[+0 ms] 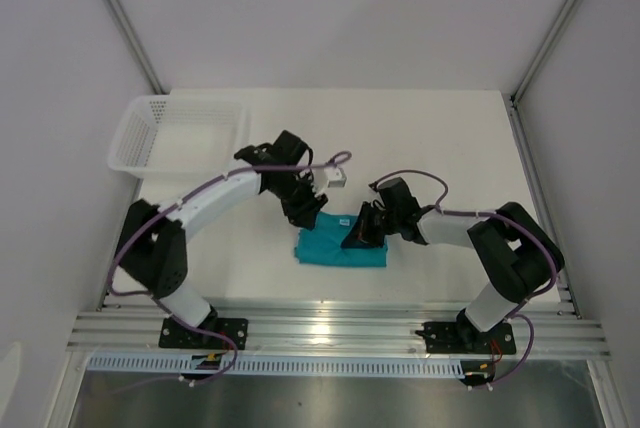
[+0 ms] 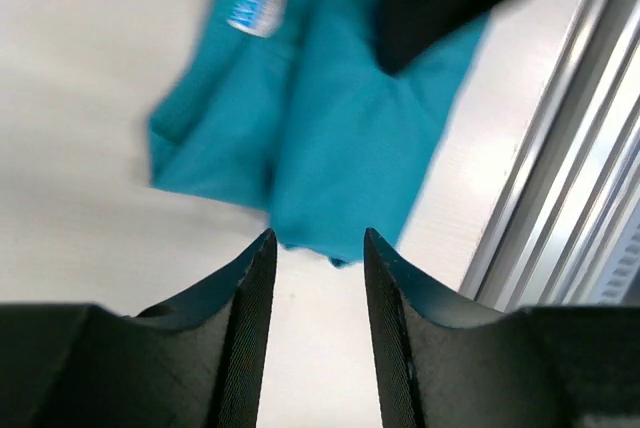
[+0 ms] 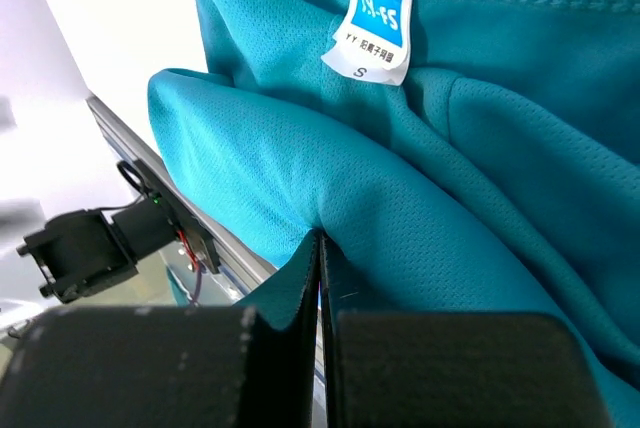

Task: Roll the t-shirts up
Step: Roll the tshirt

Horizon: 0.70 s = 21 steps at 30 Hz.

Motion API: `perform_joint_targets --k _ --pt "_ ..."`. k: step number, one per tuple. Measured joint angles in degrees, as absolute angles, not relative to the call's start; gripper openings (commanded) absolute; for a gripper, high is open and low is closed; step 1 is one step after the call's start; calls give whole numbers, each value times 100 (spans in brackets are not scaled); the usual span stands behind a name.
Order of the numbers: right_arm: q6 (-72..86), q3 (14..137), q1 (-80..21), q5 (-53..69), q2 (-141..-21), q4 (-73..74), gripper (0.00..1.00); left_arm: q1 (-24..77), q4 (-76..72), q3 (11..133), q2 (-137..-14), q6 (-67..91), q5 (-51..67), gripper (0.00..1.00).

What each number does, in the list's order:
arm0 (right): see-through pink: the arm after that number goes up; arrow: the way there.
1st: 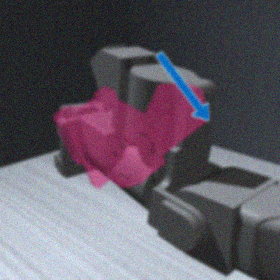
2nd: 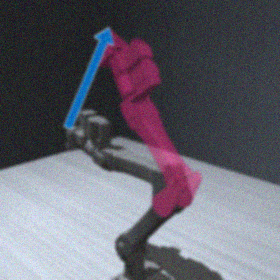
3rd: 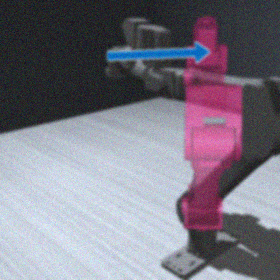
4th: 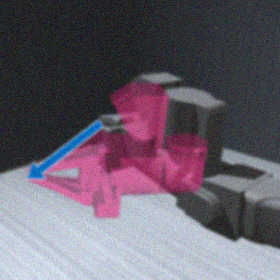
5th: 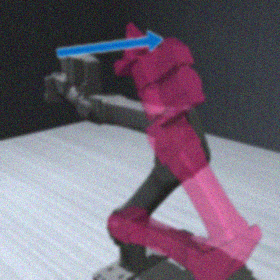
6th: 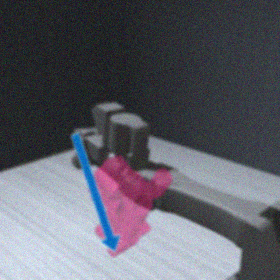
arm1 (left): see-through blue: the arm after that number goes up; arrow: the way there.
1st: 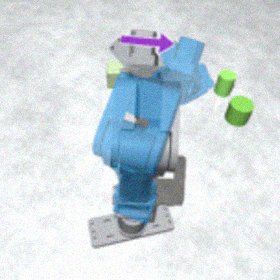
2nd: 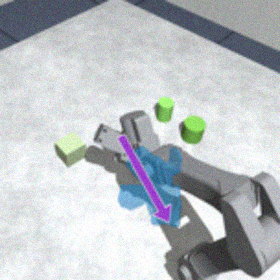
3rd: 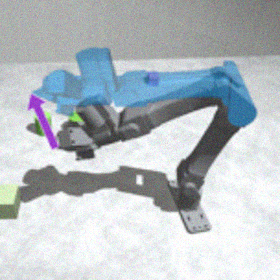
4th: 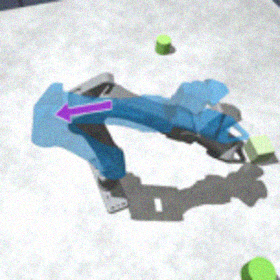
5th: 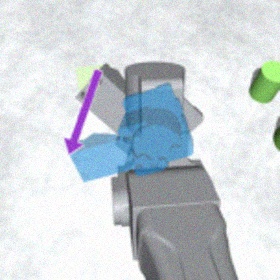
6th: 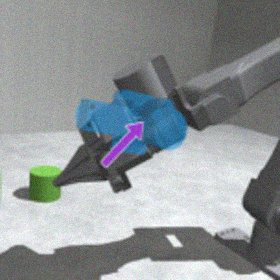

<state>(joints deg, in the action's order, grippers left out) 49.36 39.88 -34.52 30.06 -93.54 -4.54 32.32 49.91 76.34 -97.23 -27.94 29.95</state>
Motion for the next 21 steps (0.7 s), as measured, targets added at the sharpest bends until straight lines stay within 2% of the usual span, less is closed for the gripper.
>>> perform_joint_targets --k 4,8,11,12,13,21 --pt "5006 3927 -3326 3048 -9354 -519 0 4010 4613 6619 -8757 -3334 2571 48" --pt "5050 3924 -3286 3048 -9356 -554 0 4812 4016 5498 -8285 -4036 1957 56" --pt "5061 3924 -3286 3046 -9382 -600 0 4969 3618 4932 -8138 -4436 1487 58" --pt "5068 3924 -3286 3046 -9389 -609 0 4998 3483 4829 -8128 -4550 1374 63" --pt "5076 3924 -3284 3046 -9391 -611 0 5009 3352 4748 -8119 -4661 1273 64" --pt "5089 3885 -3275 3044 -9391 -681 0 5146 2429 4237 -8090 -5240 843 62"
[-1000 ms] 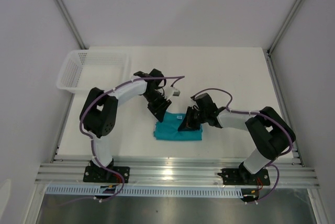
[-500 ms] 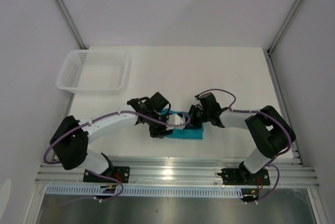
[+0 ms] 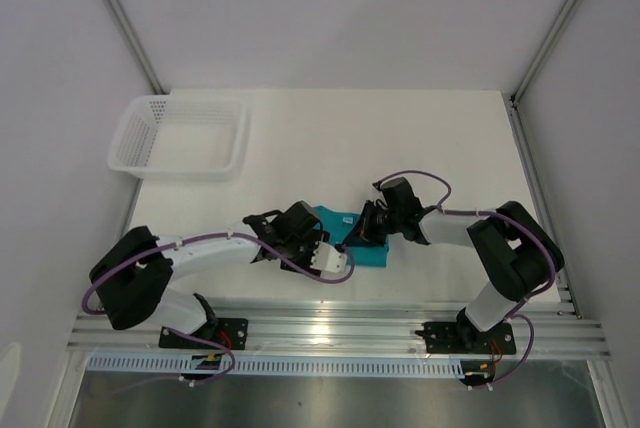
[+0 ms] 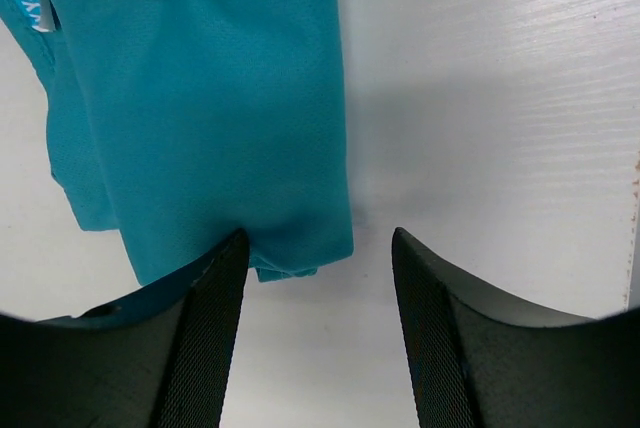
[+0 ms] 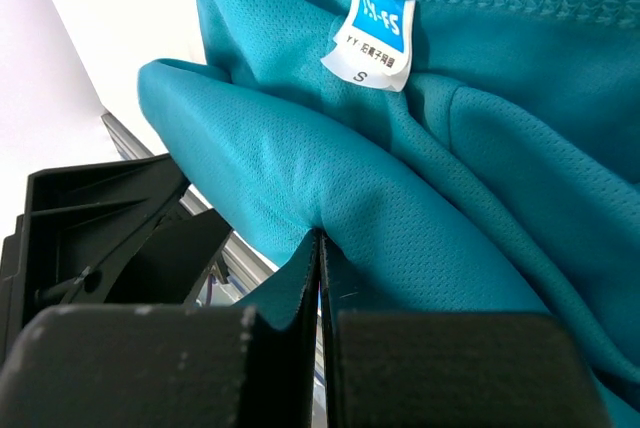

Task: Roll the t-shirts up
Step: Roll the tshirt

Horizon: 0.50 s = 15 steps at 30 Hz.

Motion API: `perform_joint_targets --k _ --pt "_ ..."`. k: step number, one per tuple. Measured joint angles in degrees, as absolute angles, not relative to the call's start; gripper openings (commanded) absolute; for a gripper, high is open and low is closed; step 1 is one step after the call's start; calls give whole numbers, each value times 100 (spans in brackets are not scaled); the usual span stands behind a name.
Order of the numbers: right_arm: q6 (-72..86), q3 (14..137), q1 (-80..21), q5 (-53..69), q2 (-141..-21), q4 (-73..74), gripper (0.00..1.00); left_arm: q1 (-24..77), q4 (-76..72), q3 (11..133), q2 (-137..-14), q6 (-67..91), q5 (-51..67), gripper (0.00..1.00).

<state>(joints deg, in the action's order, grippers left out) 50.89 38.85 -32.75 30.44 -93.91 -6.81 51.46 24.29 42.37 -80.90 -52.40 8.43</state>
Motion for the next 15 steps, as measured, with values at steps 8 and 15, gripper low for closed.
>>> perform_joint_targets --k 8,15 --pt "5105 3824 -3258 3050 -9386 -779 0 5236 1992 4066 -8315 -5384 644 35" --pt "5081 3830 -3249 2906 -9172 -419 5 5238 1719 4150 -8525 -5369 486 1"
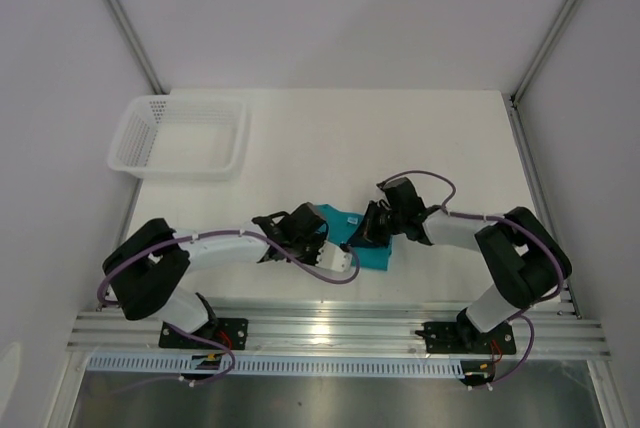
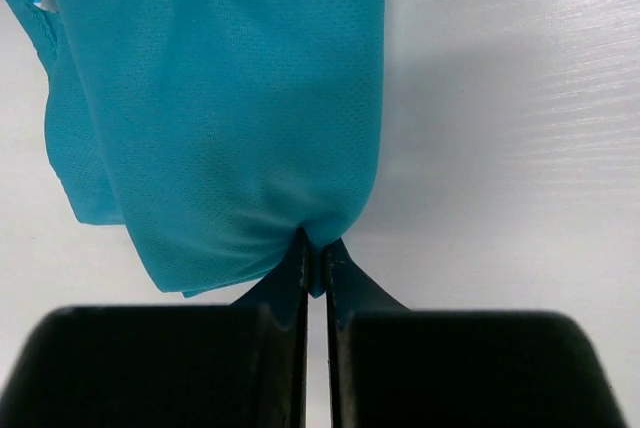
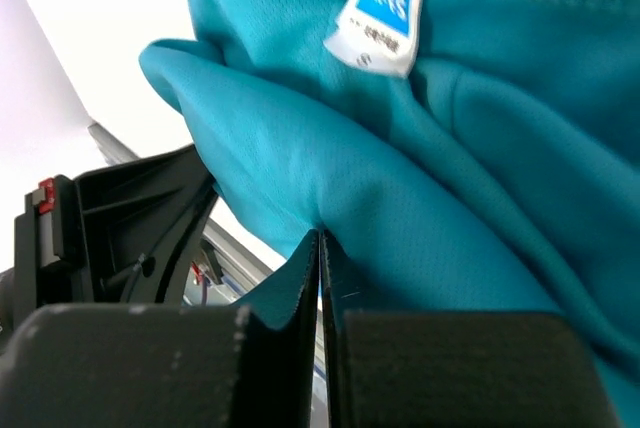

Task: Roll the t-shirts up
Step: Roll the tshirt

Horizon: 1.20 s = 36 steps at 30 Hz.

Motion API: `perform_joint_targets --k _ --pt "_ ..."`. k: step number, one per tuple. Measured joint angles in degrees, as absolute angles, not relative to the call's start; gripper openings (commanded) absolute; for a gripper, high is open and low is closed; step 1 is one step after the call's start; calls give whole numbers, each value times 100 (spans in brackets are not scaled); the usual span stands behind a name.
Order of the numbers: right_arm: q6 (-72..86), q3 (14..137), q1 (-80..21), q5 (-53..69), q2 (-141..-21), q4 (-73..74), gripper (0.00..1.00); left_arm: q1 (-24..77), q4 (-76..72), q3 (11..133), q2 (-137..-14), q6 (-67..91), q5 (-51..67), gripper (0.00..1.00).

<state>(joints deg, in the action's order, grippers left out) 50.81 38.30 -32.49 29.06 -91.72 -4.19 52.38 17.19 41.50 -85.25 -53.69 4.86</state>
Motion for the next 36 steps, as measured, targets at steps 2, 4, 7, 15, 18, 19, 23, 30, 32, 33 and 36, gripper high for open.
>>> perform_joint_targets --k 2,4,7,15,18,19,23,30,32,33,36 --pt "5074 3887 -3249 2735 -8960 8 23 5231 1782 4248 -8586 -5295 491 1" --pt "5111 3962 -3247 2488 -8654 554 33 5214 1953 4383 -8626 -5188 537 1" --pt "5356 4091 -3245 1852 -7881 1693 41 5183 2423 4685 -8678 -4939 705 1" --pt "6772 3522 -3234 1063 -5940 3199 46 5166 3277 5221 -8823 -4265 1020 1" --pt "7175 3183 -3291 939 -5712 3391 47 5157 3448 5277 -8882 -4058 1118 1" --pt "7290 3100 -3323 904 -5706 3417 47 5155 3489 5299 -8914 -3999 1144 1" --pt "7583 2978 -3452 762 -5745 3441 47 5146 3551 5341 -9035 -3822 1243 1" --pt "7791 2886 -3503 469 -6077 2792 47 5146 3592 5369 -9061 -3728 1245 1" --pt "7804 2849 -3505 412 -6226 2591 47 5144 3601 5371 -9063 -3728 1247 1" --pt "7806 2801 -3509 390 -6307 2482 46 5144 3610 5376 -9063 -3726 1247 1" --pt "7806 2655 -3509 368 -6414 2316 45 5131 3645 5400 -9067 -3723 1271 1"
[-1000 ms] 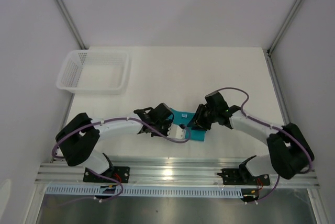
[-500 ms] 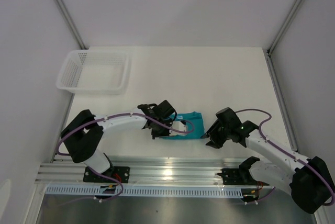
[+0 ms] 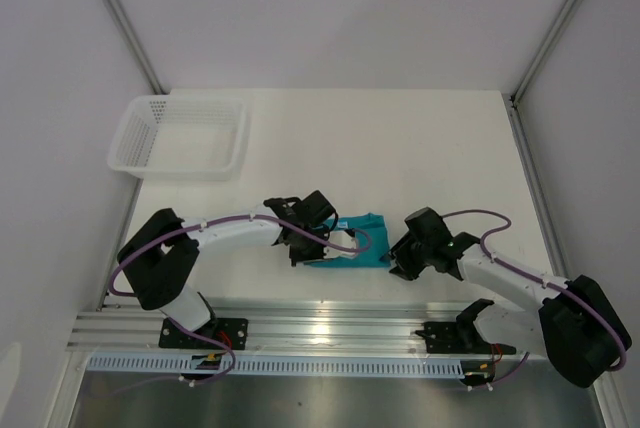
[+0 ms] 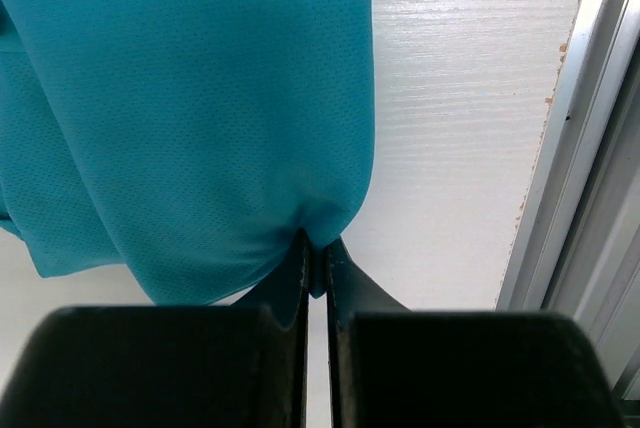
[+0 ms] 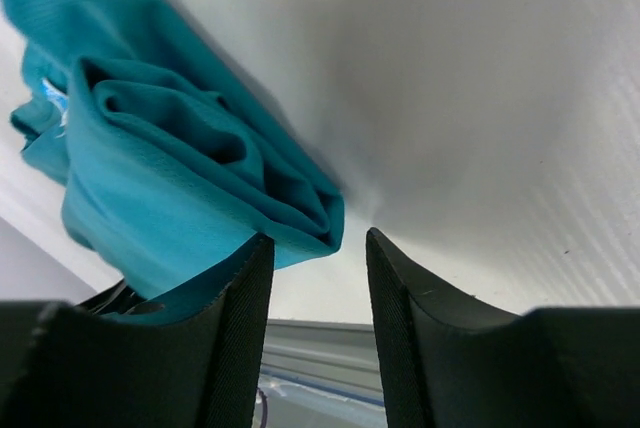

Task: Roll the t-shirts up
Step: Roll the tshirt

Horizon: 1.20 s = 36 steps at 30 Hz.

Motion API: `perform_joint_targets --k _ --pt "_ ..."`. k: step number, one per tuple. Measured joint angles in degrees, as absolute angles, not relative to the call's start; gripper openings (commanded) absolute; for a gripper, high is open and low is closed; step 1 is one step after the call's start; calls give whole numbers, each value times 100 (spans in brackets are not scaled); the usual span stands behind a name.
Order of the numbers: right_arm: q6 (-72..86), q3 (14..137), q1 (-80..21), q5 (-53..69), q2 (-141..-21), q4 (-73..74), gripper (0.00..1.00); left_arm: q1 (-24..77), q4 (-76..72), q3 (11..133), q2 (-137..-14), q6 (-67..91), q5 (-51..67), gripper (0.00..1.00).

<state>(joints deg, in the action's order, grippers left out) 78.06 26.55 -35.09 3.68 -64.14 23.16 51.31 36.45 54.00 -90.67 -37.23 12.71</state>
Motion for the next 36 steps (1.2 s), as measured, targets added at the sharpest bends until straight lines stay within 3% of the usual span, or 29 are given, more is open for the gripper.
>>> perform_joint_targets --k 5,12,15,29,32,33,36 --pt "7802 2521 -3509 329 -6506 2213 34 5063 3758 5505 -9089 -3625 1387 1" --pt "7758 2421 -3374 349 -6508 2134 6 4969 3874 5688 -9150 -3487 1544 1" --pt "7732 2421 -3347 390 -6541 2082 0 4969 3909 5708 -9155 -3450 1553 1" --pt "6965 2921 -3118 1199 -6394 2926 0 4969 4713 5996 -9157 -3507 2069 1" --pt "6735 3205 -3111 1505 -6359 3315 21 4967 5094 6114 -9157 -3603 2386 1" --pt "6628 3301 -3109 1605 -6359 3433 32 4954 5218 6149 -9157 -3642 2504 1" --pt "6178 3625 -3111 1863 -6359 3723 44 4908 5548 6250 -9157 -3758 2915 1"
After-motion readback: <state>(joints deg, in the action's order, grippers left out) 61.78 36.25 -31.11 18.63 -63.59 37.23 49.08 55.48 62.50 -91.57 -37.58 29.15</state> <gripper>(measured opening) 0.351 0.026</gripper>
